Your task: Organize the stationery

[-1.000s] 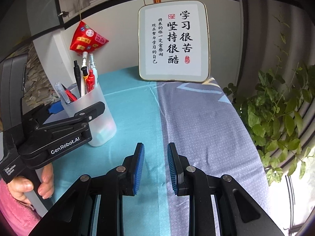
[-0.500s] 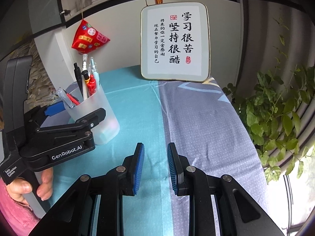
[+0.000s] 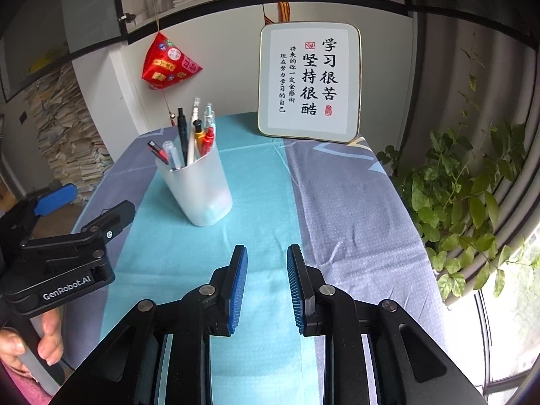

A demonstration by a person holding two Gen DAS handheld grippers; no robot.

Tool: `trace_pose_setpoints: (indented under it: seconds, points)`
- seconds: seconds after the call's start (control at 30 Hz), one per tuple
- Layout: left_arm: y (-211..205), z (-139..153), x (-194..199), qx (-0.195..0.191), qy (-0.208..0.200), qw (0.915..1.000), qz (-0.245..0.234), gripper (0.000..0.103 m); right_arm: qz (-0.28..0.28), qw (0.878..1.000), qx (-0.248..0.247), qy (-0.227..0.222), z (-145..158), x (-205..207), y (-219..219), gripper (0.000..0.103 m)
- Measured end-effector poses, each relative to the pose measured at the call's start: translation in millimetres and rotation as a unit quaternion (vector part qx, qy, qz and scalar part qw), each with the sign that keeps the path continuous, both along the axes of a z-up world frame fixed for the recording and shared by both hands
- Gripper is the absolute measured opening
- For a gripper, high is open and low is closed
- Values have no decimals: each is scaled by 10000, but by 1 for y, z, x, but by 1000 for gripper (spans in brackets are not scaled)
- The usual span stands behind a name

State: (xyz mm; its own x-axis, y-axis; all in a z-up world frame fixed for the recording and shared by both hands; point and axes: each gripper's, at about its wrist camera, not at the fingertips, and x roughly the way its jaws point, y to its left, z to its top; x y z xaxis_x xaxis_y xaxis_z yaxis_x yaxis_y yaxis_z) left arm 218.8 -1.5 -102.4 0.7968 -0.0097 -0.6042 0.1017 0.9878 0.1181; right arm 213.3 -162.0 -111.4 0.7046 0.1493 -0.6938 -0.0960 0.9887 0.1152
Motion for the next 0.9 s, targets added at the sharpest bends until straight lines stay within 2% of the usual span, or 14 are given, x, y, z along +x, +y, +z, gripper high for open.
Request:
trace_pose_setpoints:
  seconds: [0.2, 0.23, 0.27, 0.33, 0.37, 0.57, 0.7, 0.9]
  points:
    - [12, 42, -61, -413, -326, 9984, 188, 101, -121, 9999, 40, -43, 28, -44, 5, 24]
    - [12, 47, -70, -456, -385, 9981, 170, 102, -133, 9998, 73, -84, 33, -52, 5, 27]
    - [12, 52, -81, -464, -446, 9978, 163, 102, -156, 9997, 99, -155, 39, -62, 4, 33]
    - [12, 58, -99, -449, -552, 9973, 182, 102, -233, 9989, 159, -387, 51, -82, 3, 59]
    - [12, 60, -109, -456, -588, 9971, 163, 102, -269, 9981, 179, -534, 58, -93, 2, 61]
    - [12, 74, -151, -492, -722, 9961, 100, 102, -290, 9942, 141, -1024, 93, -143, 8, 62]
    - [13, 87, -177, -543, -947, 9940, 77, 102, -283, 9908, 126, -1315, 111, -170, 11, 71]
    - [11, 103, -208, -569, -1256, 9904, 51, 102, -319, 9876, 128, -1532, 125, -194, 8, 72]
